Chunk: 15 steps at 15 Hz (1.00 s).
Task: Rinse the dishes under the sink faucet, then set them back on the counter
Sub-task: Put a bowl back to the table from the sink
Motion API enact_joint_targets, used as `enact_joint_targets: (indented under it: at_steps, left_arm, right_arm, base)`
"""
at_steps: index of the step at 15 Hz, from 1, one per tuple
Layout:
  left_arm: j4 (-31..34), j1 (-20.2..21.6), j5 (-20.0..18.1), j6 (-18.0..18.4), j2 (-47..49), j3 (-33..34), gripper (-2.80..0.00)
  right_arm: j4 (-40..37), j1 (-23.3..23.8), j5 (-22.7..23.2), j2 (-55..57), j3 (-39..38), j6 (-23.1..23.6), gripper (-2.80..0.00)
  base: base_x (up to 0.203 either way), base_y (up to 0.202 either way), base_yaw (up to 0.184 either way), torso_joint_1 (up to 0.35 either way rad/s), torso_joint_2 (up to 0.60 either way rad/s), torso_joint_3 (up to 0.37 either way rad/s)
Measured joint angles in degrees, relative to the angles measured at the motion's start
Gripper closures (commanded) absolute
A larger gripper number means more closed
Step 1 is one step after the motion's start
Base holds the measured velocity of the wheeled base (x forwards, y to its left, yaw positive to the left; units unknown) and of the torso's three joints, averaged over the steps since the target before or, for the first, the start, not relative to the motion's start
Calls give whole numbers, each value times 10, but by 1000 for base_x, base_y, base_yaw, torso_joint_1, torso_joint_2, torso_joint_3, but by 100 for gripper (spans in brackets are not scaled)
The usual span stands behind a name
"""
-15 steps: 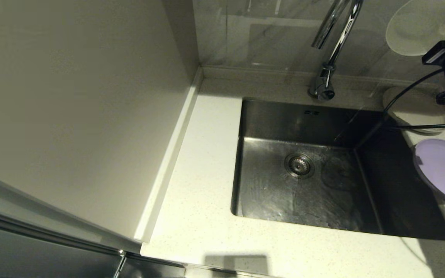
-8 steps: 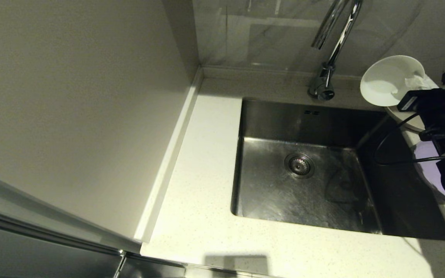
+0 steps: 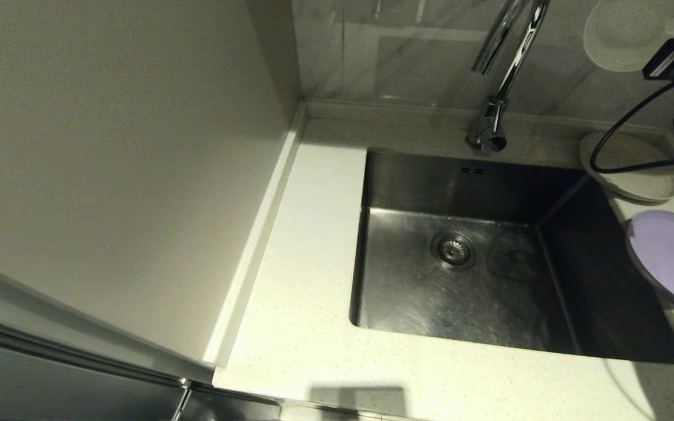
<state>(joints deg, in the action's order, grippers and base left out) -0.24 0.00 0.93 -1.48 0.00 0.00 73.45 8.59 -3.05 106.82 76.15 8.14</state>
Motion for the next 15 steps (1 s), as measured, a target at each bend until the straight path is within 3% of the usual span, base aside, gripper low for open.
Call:
enact_joint_targets:
  at_steps: [2, 5, 9, 15]
  left_arm:
    - [0, 0, 0, 0, 0, 0, 0]
    - [0, 0, 0, 0, 0, 0, 0]
    - [0, 0, 0, 0, 0, 0, 0]
    - [0, 0, 0, 0, 0, 0, 0]
  right_arm:
    - [-43, -3, -9, -9, -24, 1, 0]
    - [-181, -7, -30, -34, -6, 0, 0]
    - [-306, 0, -38, -130, -116, 0, 0]
    - [-733, 83, -40, -340, -157, 52, 0]
  base:
    - [0, 0, 0, 0, 0, 0]
    - [0, 0, 0, 0, 0, 0]
    - [0, 0, 0, 0, 0, 0]
    - [0, 0, 0, 0, 0, 0]
